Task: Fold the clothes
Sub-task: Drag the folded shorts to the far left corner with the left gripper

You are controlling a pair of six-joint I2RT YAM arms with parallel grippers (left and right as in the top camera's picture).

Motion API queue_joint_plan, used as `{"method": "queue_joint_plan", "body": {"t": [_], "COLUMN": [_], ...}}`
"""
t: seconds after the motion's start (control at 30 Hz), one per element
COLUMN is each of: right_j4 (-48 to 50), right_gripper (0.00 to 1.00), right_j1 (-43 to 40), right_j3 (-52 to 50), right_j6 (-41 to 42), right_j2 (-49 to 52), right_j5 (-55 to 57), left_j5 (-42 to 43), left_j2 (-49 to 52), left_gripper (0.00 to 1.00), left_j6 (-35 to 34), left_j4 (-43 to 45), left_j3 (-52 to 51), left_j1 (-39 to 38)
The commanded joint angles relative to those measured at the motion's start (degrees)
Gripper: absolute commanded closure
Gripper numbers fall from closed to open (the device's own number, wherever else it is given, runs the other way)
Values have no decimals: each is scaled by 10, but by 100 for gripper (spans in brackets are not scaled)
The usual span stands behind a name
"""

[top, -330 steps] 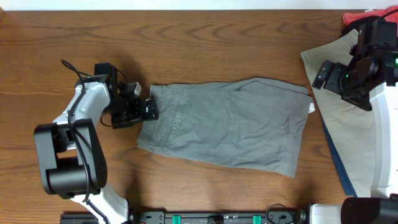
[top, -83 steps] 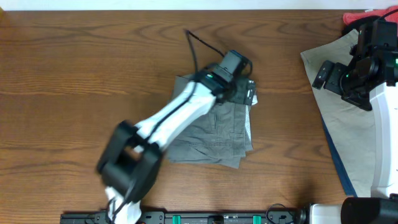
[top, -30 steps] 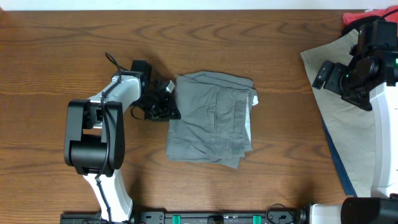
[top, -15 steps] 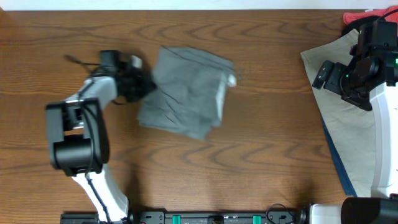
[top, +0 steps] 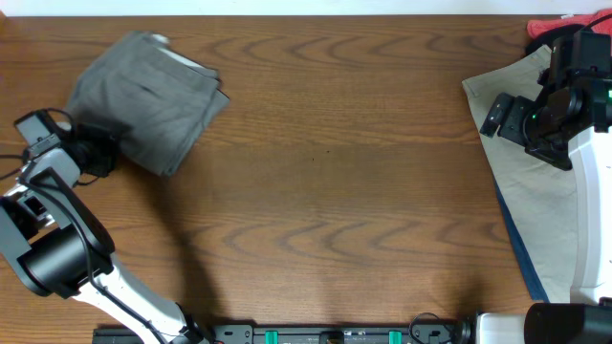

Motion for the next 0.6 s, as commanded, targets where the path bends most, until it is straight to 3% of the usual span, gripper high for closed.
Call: {"method": "queue_joint_plan", "body": {"t": [0.0, 0.13, 0.23, 0.37, 0.57], "right_j4": [0, 0, 0, 0, 0], "right_gripper": [1, 1, 1, 1, 1], "right_j1": [-2, -2, -2, -2, -2], "right_j3": [0, 0, 0, 0, 0], "right_j6": [7, 7, 7, 7, 7], "right_j2": [3, 3, 3, 3, 3], "right_j5": [0, 0, 0, 0, 0], "left_j5": [-3, -3, -12, -73, -153], "left_j2": [8, 8, 9, 9, 10], "left_gripper": [90, 90, 94, 94, 94], "left_j6": [-24, -26, -66, -139, -155], "left_j4": [-7, -5, -5, 2, 64], "left_j3": [0, 0, 0, -1, -1], "left_j1": [-9, -31, -56, -103, -164]}}
